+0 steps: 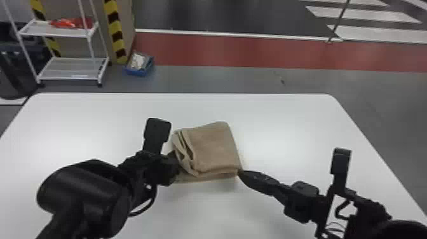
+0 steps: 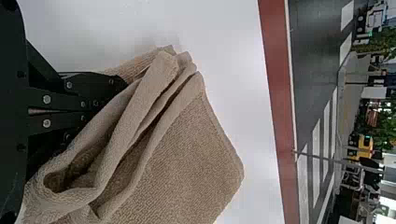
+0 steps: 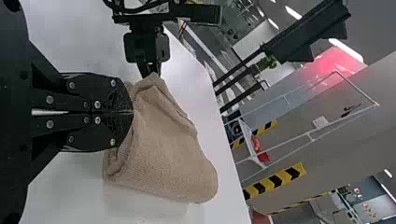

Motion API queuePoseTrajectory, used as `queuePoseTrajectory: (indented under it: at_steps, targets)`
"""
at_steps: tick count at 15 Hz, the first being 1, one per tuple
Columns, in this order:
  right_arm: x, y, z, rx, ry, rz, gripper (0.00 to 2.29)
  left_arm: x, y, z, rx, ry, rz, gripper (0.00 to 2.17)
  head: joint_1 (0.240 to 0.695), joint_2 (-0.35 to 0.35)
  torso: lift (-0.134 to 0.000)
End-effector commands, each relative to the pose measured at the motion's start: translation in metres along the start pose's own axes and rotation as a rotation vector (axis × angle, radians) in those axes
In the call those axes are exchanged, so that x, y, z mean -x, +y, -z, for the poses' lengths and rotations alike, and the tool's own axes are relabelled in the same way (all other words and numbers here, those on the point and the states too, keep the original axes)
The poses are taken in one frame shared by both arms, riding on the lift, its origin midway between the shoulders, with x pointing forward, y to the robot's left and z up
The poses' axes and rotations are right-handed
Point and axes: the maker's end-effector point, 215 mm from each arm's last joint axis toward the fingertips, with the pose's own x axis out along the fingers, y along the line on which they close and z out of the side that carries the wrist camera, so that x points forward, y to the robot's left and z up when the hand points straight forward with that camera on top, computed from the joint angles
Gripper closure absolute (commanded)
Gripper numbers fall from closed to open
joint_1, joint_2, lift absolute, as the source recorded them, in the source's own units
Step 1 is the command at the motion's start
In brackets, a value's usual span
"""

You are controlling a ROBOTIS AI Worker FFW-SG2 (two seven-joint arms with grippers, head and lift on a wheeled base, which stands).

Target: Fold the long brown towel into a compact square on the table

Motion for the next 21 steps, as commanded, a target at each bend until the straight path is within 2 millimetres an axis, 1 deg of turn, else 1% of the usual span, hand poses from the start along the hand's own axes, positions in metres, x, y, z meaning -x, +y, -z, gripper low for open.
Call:
queuePoseTrajectory:
  at_steps: [1, 3, 4, 6, 8, 10, 12, 13, 15, 16, 17, 18, 20, 21]
  targets:
    - [0.002, -0.01, 0.014, 0.004, 0.029, 0.032, 2.19, -0.001, -0.001, 0.0, 0.003, -0.002, 0.004, 2.0, 0.695, -0.116, -0.128]
    - [0.0, -0.018, 0.021, 0.006, 0.041, 0.05, 2.19, 0.0, -0.002, -0.001, 0.006, -0.004, 0.005, 2.0, 0.695, -0.121, -0.128]
    - [-0.004, -0.026, 0.025, 0.0, 0.052, 0.061, 2.19, 0.0, -0.001, -0.003, 0.007, -0.007, 0.006, 2.0, 0.695, -0.124, -0.128]
    - [-0.011, -0.035, 0.029, -0.018, 0.06, 0.062, 2.19, 0.001, -0.001, -0.002, 0.007, -0.005, 0.007, 2.0, 0.695, -0.129, -0.128]
    - [-0.021, -0.038, 0.032, -0.022, 0.073, 0.058, 2.19, 0.001, -0.004, 0.001, 0.006, 0.001, 0.01, 2.0, 0.695, -0.129, -0.128]
    - [-0.032, -0.038, 0.034, -0.026, 0.08, 0.055, 2.19, 0.001, -0.006, 0.002, 0.005, 0.002, 0.013, 2.0, 0.695, -0.125, -0.128]
    - [-0.042, -0.04, 0.032, -0.026, 0.078, 0.061, 2.19, 0.002, -0.006, 0.003, 0.003, 0.005, 0.013, 2.0, 0.695, -0.118, -0.128]
    - [-0.046, -0.041, 0.034, -0.026, 0.086, 0.065, 2.19, 0.004, -0.006, -0.003, 0.002, -0.007, 0.016, 2.0, 0.695, -0.114, -0.128]
    - [-0.052, -0.046, 0.03, -0.021, 0.072, 0.071, 2.19, 0.009, -0.009, -0.005, 0.01, -0.012, 0.025, 2.0, 0.695, -0.108, -0.128]
    - [-0.054, -0.05, 0.025, -0.018, 0.063, 0.08, 2.19, 0.013, -0.01, -0.013, 0.013, -0.025, 0.03, 2.0, 0.695, -0.105, -0.128]
    - [-0.055, -0.056, 0.021, -0.016, 0.057, 0.092, 2.19, 0.015, -0.011, -0.006, 0.014, -0.001, 0.032, 2.0, 0.695, -0.104, -0.128]
    - [-0.057, -0.061, 0.016, -0.013, 0.05, 0.102, 2.19, 0.017, -0.014, -0.009, 0.014, -0.008, 0.04, 2.0, 0.695, -0.105, -0.128]
    - [-0.059, -0.068, 0.009, -0.014, 0.041, 0.108, 2.19, 0.028, -0.012, -0.011, 0.026, -0.023, 0.045, 2.0, 0.695, -0.112, -0.128]
    - [-0.06, -0.074, 0.005, -0.015, 0.042, 0.115, 2.19, 0.032, -0.016, -0.015, 0.023, -0.03, 0.053, 2.0, 0.695, -0.112, -0.128]
